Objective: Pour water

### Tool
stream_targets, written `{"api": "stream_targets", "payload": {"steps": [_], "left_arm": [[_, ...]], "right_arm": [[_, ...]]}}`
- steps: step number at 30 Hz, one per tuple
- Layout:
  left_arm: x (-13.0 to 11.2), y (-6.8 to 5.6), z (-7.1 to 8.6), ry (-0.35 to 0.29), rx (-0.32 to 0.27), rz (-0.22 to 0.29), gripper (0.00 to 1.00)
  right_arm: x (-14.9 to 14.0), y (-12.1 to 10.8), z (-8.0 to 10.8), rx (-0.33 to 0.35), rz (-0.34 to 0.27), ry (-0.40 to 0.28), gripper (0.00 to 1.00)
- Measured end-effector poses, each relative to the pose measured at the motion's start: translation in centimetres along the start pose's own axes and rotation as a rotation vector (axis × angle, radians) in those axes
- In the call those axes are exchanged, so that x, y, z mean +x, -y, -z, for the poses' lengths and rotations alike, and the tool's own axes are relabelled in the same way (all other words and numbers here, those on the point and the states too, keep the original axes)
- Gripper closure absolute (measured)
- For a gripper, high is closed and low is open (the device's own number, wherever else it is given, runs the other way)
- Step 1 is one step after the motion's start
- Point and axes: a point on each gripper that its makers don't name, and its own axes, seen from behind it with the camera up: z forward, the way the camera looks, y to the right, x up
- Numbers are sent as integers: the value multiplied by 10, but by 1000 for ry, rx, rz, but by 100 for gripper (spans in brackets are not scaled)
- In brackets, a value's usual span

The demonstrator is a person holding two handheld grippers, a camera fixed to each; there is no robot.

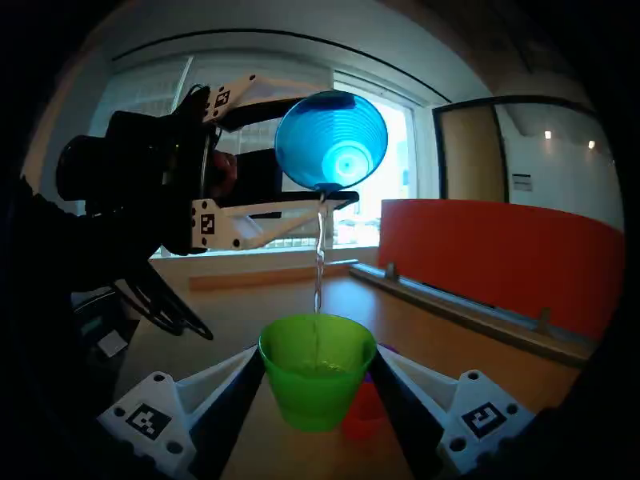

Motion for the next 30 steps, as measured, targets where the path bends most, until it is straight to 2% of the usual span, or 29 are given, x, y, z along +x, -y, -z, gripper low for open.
{"api": "stream_targets", "payload": {"steps": [15,30], "left_arm": [[6,-4,3,-2,-1,-58,14],[6,-7,2,-7,-1,-49,14]], "right_arm": [[0,-2,1,-7,1,0,10],[2,-4,2,-11,2,-1,10]]}}
